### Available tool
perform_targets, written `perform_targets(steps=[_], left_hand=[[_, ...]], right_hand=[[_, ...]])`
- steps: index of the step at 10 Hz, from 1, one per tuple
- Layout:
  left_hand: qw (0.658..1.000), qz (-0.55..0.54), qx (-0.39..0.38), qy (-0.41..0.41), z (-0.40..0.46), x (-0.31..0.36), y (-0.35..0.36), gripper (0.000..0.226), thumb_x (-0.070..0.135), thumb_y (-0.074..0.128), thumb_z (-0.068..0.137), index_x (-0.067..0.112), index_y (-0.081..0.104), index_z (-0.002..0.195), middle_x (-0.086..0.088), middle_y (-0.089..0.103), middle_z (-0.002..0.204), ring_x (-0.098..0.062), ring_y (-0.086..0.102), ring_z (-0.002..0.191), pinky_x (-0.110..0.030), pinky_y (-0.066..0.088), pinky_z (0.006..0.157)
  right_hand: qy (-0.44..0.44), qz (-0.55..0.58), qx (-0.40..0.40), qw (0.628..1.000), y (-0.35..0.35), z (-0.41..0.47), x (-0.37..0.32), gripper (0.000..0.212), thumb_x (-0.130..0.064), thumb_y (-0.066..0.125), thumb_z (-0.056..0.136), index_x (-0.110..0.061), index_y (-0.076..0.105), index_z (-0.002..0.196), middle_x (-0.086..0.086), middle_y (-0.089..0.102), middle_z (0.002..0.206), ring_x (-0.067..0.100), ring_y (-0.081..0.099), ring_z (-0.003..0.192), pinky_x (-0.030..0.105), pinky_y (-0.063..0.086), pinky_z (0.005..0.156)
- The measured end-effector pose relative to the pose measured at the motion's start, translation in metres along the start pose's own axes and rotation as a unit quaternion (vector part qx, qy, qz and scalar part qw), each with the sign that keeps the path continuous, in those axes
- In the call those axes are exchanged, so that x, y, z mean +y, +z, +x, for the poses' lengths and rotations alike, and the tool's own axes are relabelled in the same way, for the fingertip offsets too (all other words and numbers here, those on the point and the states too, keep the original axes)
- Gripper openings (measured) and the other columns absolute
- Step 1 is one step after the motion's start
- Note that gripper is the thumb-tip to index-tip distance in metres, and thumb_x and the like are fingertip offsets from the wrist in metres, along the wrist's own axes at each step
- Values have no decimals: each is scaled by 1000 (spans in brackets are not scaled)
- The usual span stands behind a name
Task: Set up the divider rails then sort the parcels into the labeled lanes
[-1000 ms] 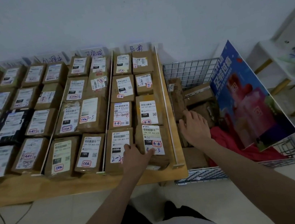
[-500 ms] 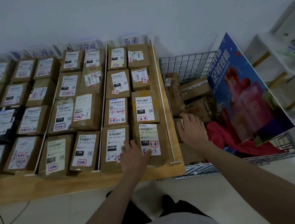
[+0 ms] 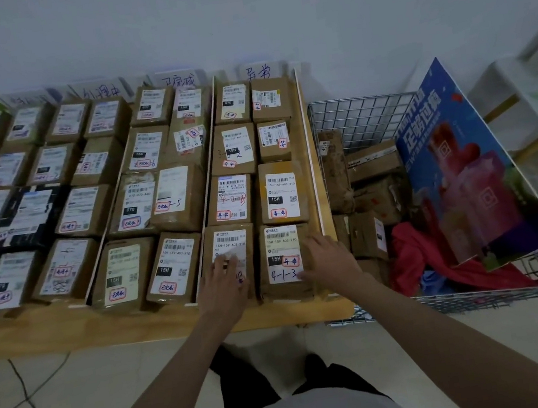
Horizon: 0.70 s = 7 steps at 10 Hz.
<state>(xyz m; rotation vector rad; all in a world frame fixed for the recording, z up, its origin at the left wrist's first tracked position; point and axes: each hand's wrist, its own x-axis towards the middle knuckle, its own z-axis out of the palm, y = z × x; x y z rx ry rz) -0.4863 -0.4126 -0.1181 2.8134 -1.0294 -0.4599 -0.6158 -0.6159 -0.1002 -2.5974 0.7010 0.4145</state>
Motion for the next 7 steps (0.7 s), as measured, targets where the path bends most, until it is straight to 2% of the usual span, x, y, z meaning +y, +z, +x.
perform_targets(steps=[1, 2, 4, 5, 6, 7], left_hand=[[1000, 14, -25, 5, 2, -5, 0, 57, 46, 41, 100, 21, 29, 150, -3, 25, 153, -25, 27, 140, -42, 37, 111], [999, 20, -28, 13, 8, -3, -1, 57, 46, 42, 100, 19, 28, 149, -4, 25, 153, -27, 28, 139, -42, 37, 111], [999, 33, -38, 15, 11, 0, -7, 54, 47, 42, 98, 19, 32, 144, -2, 30, 148, -26, 35, 132, -40, 41, 105], [997, 47, -61, 25, 11, -3, -12, 58, 50, 39, 99, 20, 29, 147, -1, 30, 150, -25, 36, 133, -40, 40, 106], [996, 48, -66, 41, 13, -8, -22, 60, 50, 42, 99, 21, 28, 150, 1, 30, 153, -23, 37, 136, -39, 38, 108], [997, 49, -44, 50, 21, -7, -37, 60, 49, 43, 100, 23, 28, 152, 2, 31, 155, -21, 36, 138, -40, 34, 111]], right_hand=[[-20, -28, 11, 999, 12, -1, -7, 85, -48, 73, 82, -17, 30, 149, 7, 29, 152, 25, 38, 137, 42, 34, 112], [-18, -57, 28, 998, 14, 1, -8, 83, -46, 71, 85, -16, 28, 150, 10, 27, 153, 26, 36, 138, 41, 33, 112], [3, -59, 4, 998, 14, 5, -10, 91, -46, 71, 84, -15, 20, 153, 11, 16, 159, 30, 33, 140, 44, 31, 114], [13, -49, -16, 999, 14, 5, -11, 92, -48, 69, 85, -15, 19, 154, 11, 13, 161, 30, 30, 143, 46, 29, 116], [16, -33, 21, 999, 5, 9, -12, 69, -48, 63, 89, -17, 36, 145, 7, 38, 148, 26, 42, 134, 44, 37, 110], [18, -29, 94, 995, -14, 17, -18, 47, -40, 55, 95, -18, 45, 136, 4, 50, 136, 22, 49, 123, 40, 43, 103]])
